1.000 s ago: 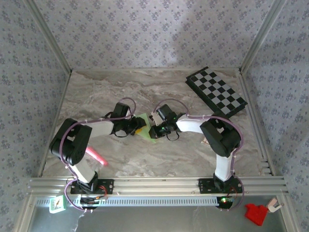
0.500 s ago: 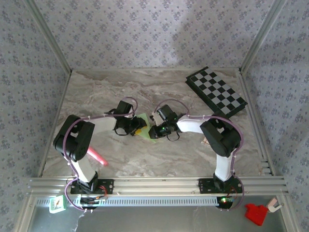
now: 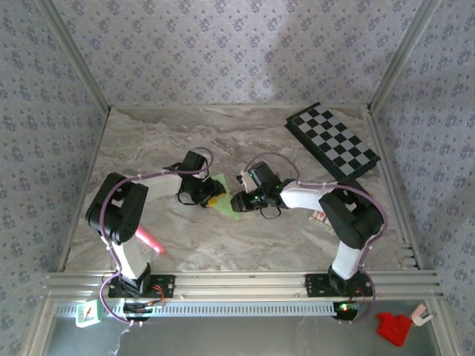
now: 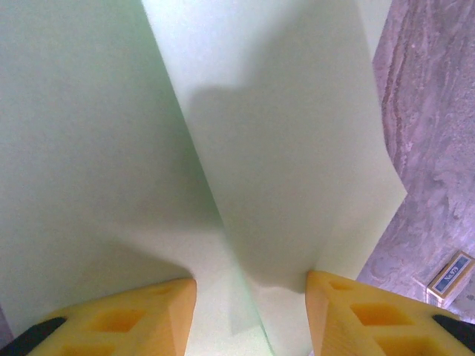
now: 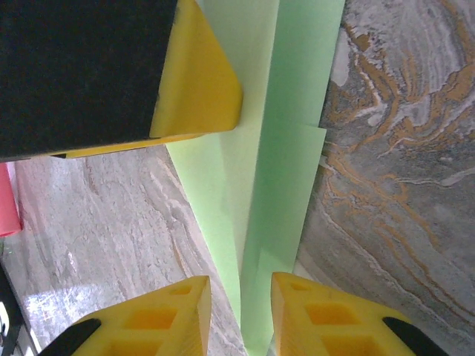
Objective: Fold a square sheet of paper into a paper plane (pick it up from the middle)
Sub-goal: Fourth fold the wing at the center of the table.
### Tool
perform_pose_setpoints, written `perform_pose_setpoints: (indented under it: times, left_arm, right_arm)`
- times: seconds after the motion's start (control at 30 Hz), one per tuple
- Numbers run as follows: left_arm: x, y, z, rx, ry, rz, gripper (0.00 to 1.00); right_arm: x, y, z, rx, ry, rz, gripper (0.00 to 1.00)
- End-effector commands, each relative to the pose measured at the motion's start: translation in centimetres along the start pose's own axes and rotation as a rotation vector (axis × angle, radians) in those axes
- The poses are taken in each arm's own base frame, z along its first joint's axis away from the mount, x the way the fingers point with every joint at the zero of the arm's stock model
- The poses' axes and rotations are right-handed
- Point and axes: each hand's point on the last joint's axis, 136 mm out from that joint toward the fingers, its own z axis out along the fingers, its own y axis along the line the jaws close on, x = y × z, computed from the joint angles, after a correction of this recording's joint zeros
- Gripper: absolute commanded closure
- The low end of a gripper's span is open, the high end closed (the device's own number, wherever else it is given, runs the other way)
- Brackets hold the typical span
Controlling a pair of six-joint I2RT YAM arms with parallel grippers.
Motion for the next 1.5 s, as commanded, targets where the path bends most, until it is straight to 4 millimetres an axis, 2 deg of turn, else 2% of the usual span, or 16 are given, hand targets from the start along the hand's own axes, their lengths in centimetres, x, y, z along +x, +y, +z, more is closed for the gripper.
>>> perform_pose_setpoints:
  times: [0.0,0.6,1.17,1.47]
  left_arm:
    - [1.6,6.0,1.9,-0.221,0.049,-0.050,0.54]
    - [2.3,8.0,2.7,-0.313,0.081,-0.074,0.52]
    - [2.5,8.5,2.9,-0.326,0.086,-0.092,0.51]
    - [2.5,8.3,2.9,-0.319,0.086,-0.092,0.51]
  right_arm:
    - [-0.1,-0.1,0.3,0.031,-0.006,0.006,0.71]
    - [0.2,-0.1,1.8,0.041,0.029,-0.010,0.78]
    - [-0.1,-0.4,2.6,0.043,0.036,-0.008,0.79]
    - [-0.2,-0.8,2.9,0.052,0.037,0.000,0.85]
